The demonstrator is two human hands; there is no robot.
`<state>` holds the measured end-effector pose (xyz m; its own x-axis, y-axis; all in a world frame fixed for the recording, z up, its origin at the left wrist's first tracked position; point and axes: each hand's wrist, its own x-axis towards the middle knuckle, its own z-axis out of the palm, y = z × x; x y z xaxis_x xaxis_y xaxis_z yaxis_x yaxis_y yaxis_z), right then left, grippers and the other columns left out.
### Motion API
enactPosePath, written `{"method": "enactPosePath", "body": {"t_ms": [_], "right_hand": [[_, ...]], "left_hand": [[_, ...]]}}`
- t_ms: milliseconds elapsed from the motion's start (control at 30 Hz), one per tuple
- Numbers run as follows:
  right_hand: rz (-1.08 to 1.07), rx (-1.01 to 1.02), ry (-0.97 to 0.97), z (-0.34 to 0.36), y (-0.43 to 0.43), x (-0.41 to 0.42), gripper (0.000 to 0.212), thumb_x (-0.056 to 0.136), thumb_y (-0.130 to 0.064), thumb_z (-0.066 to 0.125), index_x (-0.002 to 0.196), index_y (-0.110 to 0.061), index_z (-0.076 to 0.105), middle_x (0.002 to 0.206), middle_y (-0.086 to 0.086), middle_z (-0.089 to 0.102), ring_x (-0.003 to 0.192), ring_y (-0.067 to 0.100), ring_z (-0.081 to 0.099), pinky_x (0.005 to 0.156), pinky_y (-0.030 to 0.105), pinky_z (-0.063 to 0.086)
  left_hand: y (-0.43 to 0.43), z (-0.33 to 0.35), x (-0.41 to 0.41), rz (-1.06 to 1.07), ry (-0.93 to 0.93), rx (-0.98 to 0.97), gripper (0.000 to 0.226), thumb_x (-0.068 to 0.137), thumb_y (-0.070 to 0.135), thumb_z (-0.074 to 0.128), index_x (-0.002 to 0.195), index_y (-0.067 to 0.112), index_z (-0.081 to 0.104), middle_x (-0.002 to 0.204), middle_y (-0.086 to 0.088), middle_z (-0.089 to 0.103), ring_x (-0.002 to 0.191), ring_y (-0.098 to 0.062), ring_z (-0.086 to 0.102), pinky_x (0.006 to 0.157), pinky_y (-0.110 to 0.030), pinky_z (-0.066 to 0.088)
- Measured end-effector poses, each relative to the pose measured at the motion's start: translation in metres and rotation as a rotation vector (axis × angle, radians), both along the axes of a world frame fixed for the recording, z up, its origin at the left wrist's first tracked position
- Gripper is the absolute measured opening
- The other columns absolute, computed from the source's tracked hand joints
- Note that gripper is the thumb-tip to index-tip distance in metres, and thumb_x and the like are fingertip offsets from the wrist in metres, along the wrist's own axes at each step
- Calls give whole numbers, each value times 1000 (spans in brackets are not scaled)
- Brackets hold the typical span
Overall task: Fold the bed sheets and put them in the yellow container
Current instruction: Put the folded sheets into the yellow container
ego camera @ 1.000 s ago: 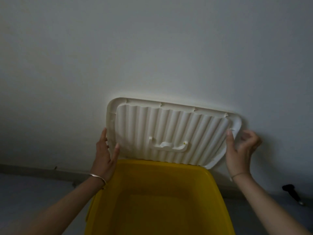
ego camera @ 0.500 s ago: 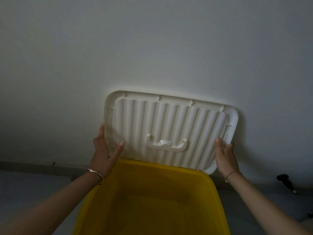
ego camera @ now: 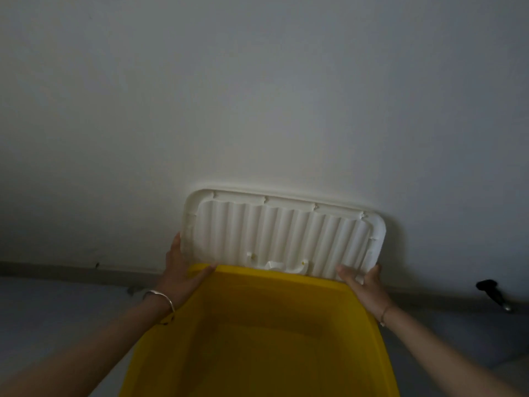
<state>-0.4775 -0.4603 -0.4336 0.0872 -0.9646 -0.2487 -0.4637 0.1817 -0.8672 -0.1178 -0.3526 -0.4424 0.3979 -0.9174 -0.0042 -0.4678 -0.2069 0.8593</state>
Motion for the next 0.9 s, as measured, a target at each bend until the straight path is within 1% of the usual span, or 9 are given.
{"method": "enactPosePath", "body": {"t_ms": [100,200,333,400,633,700,767,833,900], "right_hand": [[61,40,30,-11,6,-3,122,46,-79,65,141,-20,14,142,4,41,127,24,44,101,35,39],[123,62,46,-14,4,-6,146,27,-87,64,145,-19,12,141,-1,38,132,22,38,104,33,34],[217,42,78,-13,-5,3,117,54,-66,76,143,-18,16,143,1,40,130,19,40,107,37,36],[234,1,90,-12,-12,7,111,54,-55,78,141,-20,19,141,1,42,127,17,43,106,38,38],[272,138,207,-18,-22,-17,144,34,-78,77,149,-22,10,149,-2,34,134,18,37,110,42,35],[292,199,186,-23,-17,-21,125,42,-73,80,144,-20,32,139,-3,49,123,16,50,104,39,43],[261,124,135,-22,-14,-19,88,49,-61,80,125,-22,57,117,-3,66,101,9,63,88,29,52],[223,34,130,-20,-14,-14,67,48,-61,78,104,-25,68,102,-2,72,89,8,67,79,28,55],[161,-36,161,-19,-16,-11,54,49,-58,80,93,-27,69,94,-2,73,88,14,68,82,36,56]], "left_hand": [[0,-8,10,-10,0,100,115,63,65,65,149,14,8,151,-8,25,137,-25,30,113,-44,27],[1,-14,13,-25,53,181,88,82,32,69,146,10,12,145,-13,36,130,-28,40,109,-42,33],[-1,-19,21,62,50,234,93,85,36,63,147,2,1,151,-19,25,137,-33,29,113,-44,26],[-3,-18,20,95,41,250,95,87,35,60,147,1,-4,154,-20,17,140,-33,22,115,-43,22],[-7,-8,6,67,-76,346,75,94,36,50,145,1,9,146,-26,32,132,-38,37,103,-37,32],[-6,-7,9,65,-86,370,74,92,40,51,143,0,16,144,-26,35,129,-38,40,101,-38,34],[-7,-10,13,71,-84,375,73,89,45,53,137,-2,26,136,-26,43,122,-39,46,97,-40,39],[-7,-11,13,99,-77,390,72,88,46,55,132,-5,30,131,-27,46,117,-40,48,93,-41,41],[-8,-10,10,108,-91,396,69,88,46,55,128,-6,33,127,-27,48,114,-40,49,89,-40,41]]}}
